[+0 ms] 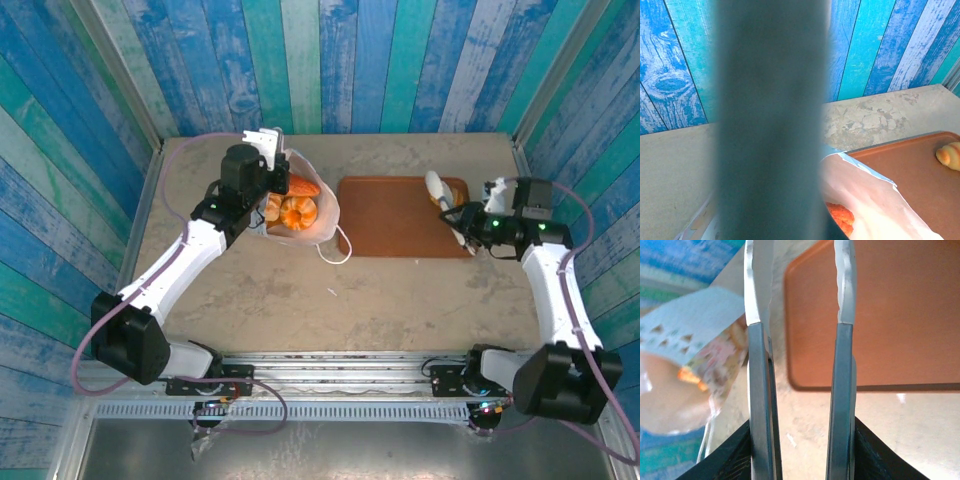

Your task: Take the fake bread out of the paper bag

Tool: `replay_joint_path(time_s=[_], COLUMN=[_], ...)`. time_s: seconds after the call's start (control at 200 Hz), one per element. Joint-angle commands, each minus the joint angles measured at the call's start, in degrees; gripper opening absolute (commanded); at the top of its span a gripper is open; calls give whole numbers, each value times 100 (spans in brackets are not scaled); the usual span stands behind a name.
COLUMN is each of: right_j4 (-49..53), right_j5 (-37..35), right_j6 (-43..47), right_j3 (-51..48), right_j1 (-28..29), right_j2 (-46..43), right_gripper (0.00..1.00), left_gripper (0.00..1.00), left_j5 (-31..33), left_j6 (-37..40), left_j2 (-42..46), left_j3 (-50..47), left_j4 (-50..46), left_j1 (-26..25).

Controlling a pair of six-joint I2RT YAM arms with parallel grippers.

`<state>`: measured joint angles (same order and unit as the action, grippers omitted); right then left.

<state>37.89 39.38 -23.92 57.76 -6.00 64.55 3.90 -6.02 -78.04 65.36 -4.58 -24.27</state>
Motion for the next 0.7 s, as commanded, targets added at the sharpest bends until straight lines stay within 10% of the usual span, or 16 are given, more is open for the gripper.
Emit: replay_joint_path(time_s=[0.0,0.441,0.696], right_j4=[598,1405,2059], right_j5=[-483,-2701,-3453], right_j6=[201,185,292], right_j3=[575,2368,3469], right_j1=[661,4319,5244], right_j2=[-347,487,1813], right_gripper=[45,44,43], left_gripper=[0,0,0], left_j5=[-50,-96,-119], left_j6=[-6,-110,-117], left_j2=[307,288,274], left_j3=[-11,-83,-68], left_j4=[290,369,373], left_j1=[-1,-12,-5])
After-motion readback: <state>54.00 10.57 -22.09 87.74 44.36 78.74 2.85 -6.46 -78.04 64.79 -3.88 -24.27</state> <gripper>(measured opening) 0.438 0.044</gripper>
